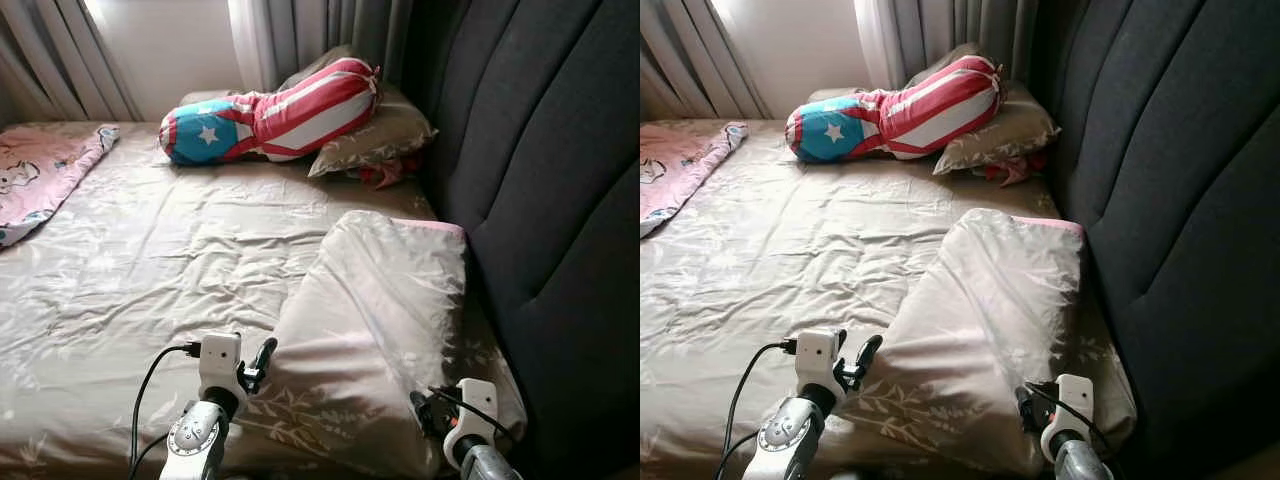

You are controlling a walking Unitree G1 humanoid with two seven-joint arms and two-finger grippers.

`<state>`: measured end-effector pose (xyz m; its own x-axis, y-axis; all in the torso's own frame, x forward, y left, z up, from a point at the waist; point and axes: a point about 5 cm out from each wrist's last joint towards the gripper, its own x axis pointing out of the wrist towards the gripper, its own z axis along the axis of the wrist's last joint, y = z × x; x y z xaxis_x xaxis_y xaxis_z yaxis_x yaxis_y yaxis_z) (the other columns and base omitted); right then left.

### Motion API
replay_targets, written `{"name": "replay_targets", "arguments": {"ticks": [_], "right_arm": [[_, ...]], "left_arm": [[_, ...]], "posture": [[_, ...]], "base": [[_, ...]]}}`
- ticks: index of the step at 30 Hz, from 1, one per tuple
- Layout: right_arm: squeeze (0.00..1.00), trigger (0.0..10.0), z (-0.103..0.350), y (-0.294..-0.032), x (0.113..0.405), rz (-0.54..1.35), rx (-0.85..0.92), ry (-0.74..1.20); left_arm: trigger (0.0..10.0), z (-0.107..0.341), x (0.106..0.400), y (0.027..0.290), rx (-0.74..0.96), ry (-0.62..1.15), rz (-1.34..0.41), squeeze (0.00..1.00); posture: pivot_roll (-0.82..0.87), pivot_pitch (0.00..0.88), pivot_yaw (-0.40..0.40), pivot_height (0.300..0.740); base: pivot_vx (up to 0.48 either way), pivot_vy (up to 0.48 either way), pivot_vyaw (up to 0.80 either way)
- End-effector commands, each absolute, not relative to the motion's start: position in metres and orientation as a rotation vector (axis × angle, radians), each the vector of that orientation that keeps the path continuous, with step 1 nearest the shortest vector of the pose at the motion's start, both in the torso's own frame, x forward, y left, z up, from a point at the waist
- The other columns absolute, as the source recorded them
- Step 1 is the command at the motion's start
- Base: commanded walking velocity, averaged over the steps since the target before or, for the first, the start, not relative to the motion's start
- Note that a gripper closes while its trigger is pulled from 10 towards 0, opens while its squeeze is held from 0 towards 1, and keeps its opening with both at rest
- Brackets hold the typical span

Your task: Clean up the room

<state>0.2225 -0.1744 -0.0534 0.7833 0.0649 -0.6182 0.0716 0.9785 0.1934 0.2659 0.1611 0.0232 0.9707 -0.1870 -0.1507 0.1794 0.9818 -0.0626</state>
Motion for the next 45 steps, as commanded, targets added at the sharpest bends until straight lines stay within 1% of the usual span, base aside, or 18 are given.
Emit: {"name": "replay_targets", "arguments": {"ticks": [1,9,14,18,25,33,35,42,43,44,45], "right_arm": [[0.0,10.0,-0.056,-0.172,0.221,0.008,0.206,0.717],[0.0,10.0,-0.062,-0.159,0.217,0.111,0.252,0.799],[0.0,10.0,-0.067,-0.155,0.213,0.159,0.175,0.844],[0.0,10.0,-0.066,-0.154,0.215,0.159,0.15,0.839],[0.0,10.0,-0.057,-0.157,0.231,0.082,0.094,0.779],[0.0,10.0,-0.056,-0.157,0.235,0.048,0.076,0.783],[0.0,10.0,-0.056,-0.157,0.235,0.028,0.06,0.778],[0.0,10.0,-0.053,-0.159,0.239,-0.01,0.062,0.749],[0.0,6.4,-0.051,-0.159,0.241,-0.002,0.035,0.733],[0.0,6.4,-0.051,-0.159,0.241,0.0,0.028,0.73],[0.0,4.3,-0.05,-0.16,0.242,-0.001,0.026,0.727]], "left_arm": [[10.0,0.023,0.264,0.161,-0.044,0.162,-0.193,0.0],[10.0,0.023,0.262,0.164,-0.032,0.163,-0.194,0.0],[10.0,0.025,0.261,0.167,-0.027,0.159,-0.19,0.0],[10.0,0.025,0.259,0.168,-0.025,0.158,-0.19,0.0],[10.0,0.026,0.254,0.167,-0.022,0.161,-0.199,0.0],[10.0,0.029,0.252,0.169,-0.018,0.154,-0.199,0.0],[10.0,0.031,0.249,0.173,-0.015,0.148,-0.186,0.0],[10.0,0.035,0.241,0.179,-0.004,0.147,-0.172,0.0],[10.0,0.036,0.24,0.179,-0.005,0.148,-0.167,0.0],[10.0,0.037,0.239,0.179,-0.006,0.148,-0.166,0.0],[10.0,0.038,0.239,0.179,-0.006,0.148,-0.165,0.0]], "posture": [[-0.08,0.01,-0.03,0.657],[-0.06,0.024,-0.019,0.657],[-0.05,0.041,-0.011,0.657],[-0.04,0.046,-0.007,0.657],[-0.03,0.075,0.009,0.657],[-0.01,0.098,0.009,0.657],[0.01,0.12,0.016,0.657],[0.03,0.145,0.027,0.657],[0.03,0.15,0.029,0.657],[0.03,0.15,0.029,0.657],[0.03,0.151,0.029,0.657]], "base": [[0.0,0.0,0.0],[0.0,0.0,0.0],[0.0,0.0,0.0],[0.0,0.0,0.0],[0.0,0.0,0.0],[0.0,0.0,0.0],[0.0,0.0,0.0],[0.0,0.0,0.0],[0.0,0.0,0.0],[0.0,0.0,0.0],[0.0,0.0,0.0]]}}
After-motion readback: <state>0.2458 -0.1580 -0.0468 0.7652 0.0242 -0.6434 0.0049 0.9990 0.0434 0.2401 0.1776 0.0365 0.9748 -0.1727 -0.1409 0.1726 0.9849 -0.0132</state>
